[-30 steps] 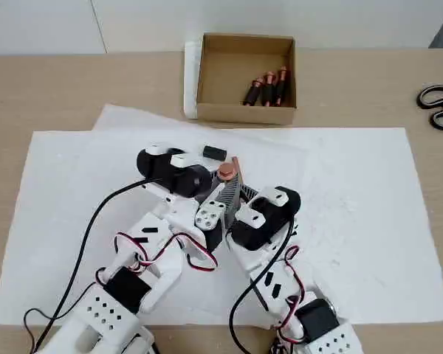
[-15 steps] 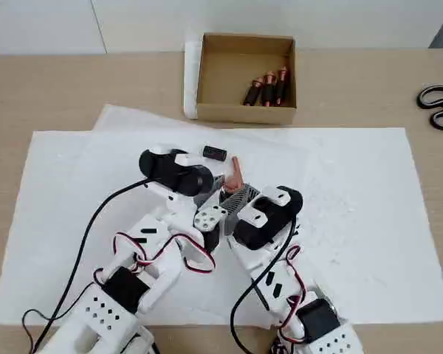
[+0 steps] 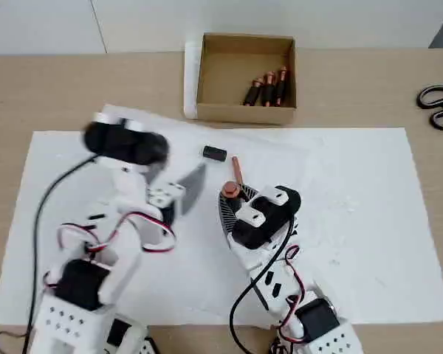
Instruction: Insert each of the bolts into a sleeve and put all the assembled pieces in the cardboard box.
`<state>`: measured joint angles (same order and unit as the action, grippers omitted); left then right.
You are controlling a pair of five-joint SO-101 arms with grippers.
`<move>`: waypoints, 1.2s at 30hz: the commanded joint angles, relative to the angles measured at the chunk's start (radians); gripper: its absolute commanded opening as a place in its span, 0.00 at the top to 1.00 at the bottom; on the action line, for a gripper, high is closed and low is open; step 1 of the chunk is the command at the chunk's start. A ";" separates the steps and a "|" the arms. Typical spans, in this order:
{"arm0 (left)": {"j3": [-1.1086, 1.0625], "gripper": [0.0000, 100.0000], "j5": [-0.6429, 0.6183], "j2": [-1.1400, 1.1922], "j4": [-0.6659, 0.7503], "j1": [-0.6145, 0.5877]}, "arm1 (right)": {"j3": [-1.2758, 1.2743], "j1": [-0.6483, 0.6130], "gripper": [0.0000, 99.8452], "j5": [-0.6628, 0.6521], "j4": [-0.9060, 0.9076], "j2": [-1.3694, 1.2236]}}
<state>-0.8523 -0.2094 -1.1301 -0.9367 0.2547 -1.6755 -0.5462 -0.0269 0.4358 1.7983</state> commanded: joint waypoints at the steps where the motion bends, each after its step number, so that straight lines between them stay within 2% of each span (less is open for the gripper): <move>1: 0.120 0.79 0.012 -0.011 -0.029 -0.158 | -0.008 0.042 1.00 0.002 -0.015 0.004; 8: 0.165 0.79 0.012 -0.009 -0.219 -0.428 | 0.025 0.134 1.00 -0.003 -0.015 0.007; 12: 0.166 0.79 0.012 -0.012 -0.334 -0.575 | 0.221 0.269 1.00 -0.003 0.033 -0.004; 16: 0.150 0.79 0.014 -0.012 -0.358 -0.674 | 0.463 0.331 1.00 -0.032 0.081 -0.110; 31: 0.082 0.79 0.020 -0.017 -0.361 -0.692 | 1.567 0.337 1.00 -0.054 -0.039 -1.323; 36: 0.027 0.79 0.114 -0.017 -0.358 -0.692 | 1.844 0.337 1.00 -0.054 -0.039 -1.709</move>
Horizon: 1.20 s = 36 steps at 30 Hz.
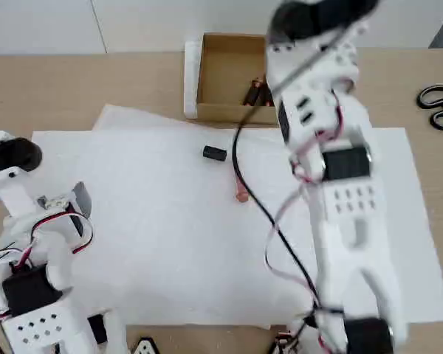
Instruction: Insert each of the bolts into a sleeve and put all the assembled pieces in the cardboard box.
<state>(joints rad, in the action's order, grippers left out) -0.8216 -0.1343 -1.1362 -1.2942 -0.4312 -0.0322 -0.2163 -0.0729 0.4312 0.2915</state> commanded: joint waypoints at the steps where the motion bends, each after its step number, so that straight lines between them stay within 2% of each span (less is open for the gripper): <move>1: -0.004 0.79 0.048 -0.011 0.000 -0.006 | 0.249 0.007 1.00 -0.008 -0.036 -0.274; 9: 0.025 0.79 0.052 -0.012 -0.003 -0.008 | 0.586 -0.012 1.00 -0.008 -0.036 -0.748; 19: 0.030 0.79 0.052 -0.012 -0.003 -0.008 | 0.904 -0.053 0.99 -0.008 -0.035 -1.147; 26: 0.028 0.79 0.052 -0.012 -0.021 0.000 | 1.010 -0.054 0.99 -0.011 -0.030 -1.302; 36: 0.028 0.79 0.052 -0.012 -0.025 0.000 | 1.039 -0.054 0.99 -0.011 -0.035 -1.389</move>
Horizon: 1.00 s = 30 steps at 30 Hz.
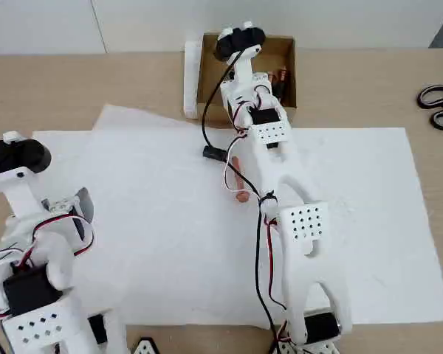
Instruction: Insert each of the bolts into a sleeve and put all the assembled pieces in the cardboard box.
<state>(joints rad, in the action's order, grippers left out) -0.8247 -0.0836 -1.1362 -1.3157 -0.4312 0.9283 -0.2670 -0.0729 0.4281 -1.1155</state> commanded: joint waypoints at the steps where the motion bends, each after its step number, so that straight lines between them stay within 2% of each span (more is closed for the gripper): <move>1: 0.031 0.79 0.002 -0.012 -0.003 0.000 | 0.078 -0.004 0.99 -0.011 -0.031 0.016; 4: 0.031 0.79 0.002 -0.012 -0.003 0.000 | 0.078 -0.004 0.97 -0.011 -0.031 0.016; 11: 0.031 0.79 0.002 -0.012 -0.003 0.000 | 0.078 -0.004 0.77 -0.011 -0.022 0.016; 15: 0.031 0.79 0.002 -0.012 -0.005 0.000 | 0.083 -0.001 0.76 -0.011 -0.027 0.024; 20: 0.031 0.79 0.002 -0.012 -0.005 0.002 | 0.258 -0.002 0.76 -0.012 0.005 0.024; 24: 0.031 0.79 0.002 -0.012 -0.005 0.002 | 0.514 -0.013 0.76 -0.012 0.223 0.025; 27: 0.031 0.79 0.002 -0.012 -0.005 0.002 | 0.743 -0.036 0.76 -0.009 0.483 0.025; 30: 0.031 0.79 0.002 -0.012 -0.005 0.002 | 0.744 -0.070 0.76 -0.008 0.746 0.085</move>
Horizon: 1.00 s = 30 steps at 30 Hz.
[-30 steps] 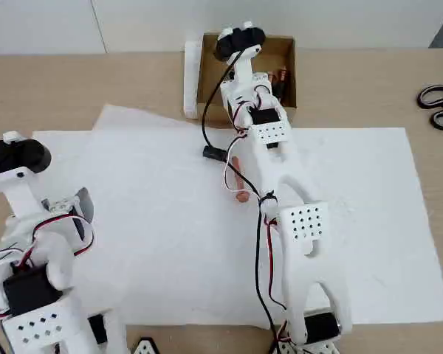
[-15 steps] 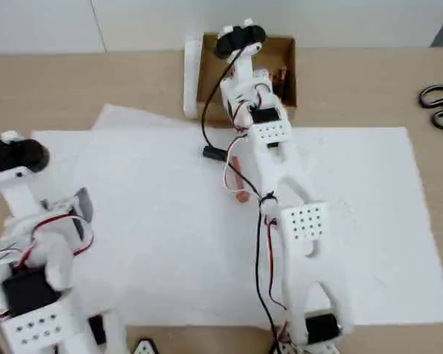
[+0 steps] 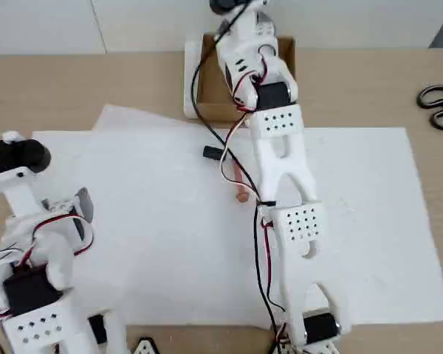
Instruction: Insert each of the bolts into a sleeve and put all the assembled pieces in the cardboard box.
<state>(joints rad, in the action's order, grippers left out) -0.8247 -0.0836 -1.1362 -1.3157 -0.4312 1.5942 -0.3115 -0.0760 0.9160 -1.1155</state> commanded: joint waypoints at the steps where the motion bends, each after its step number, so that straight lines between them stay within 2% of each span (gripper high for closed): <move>1: 0.031 0.79 0.002 -0.012 -0.005 0.002 | 0.091 -0.041 0.76 -0.005 0.352 0.134; 4: 0.031 0.79 0.002 -0.012 -0.005 0.002 | 0.064 -0.065 0.76 -0.003 0.598 0.289; 7: 0.031 0.79 0.002 -0.012 -0.005 0.002 | 0.041 -0.068 0.76 -0.002 0.743 0.361; 16: 0.027 0.79 0.002 -0.012 -0.005 -0.002 | 0.043 -0.064 0.76 -0.011 0.759 0.364; 22: 0.027 0.79 0.002 -0.012 -0.005 -0.002 | 0.021 -0.056 0.76 -0.046 0.785 0.479; 25: 0.027 0.79 0.002 -0.012 -0.005 -0.002 | -0.133 -0.056 0.76 -0.064 0.786 0.588; 30: 0.027 0.79 0.002 -0.012 -0.005 -0.003 | -0.560 -0.054 0.76 -0.140 0.777 0.797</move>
<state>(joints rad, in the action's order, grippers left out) -0.8247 -0.0836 -1.1362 -1.3157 -0.4312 1.2628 -0.3744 -0.1711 1.6955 -0.4680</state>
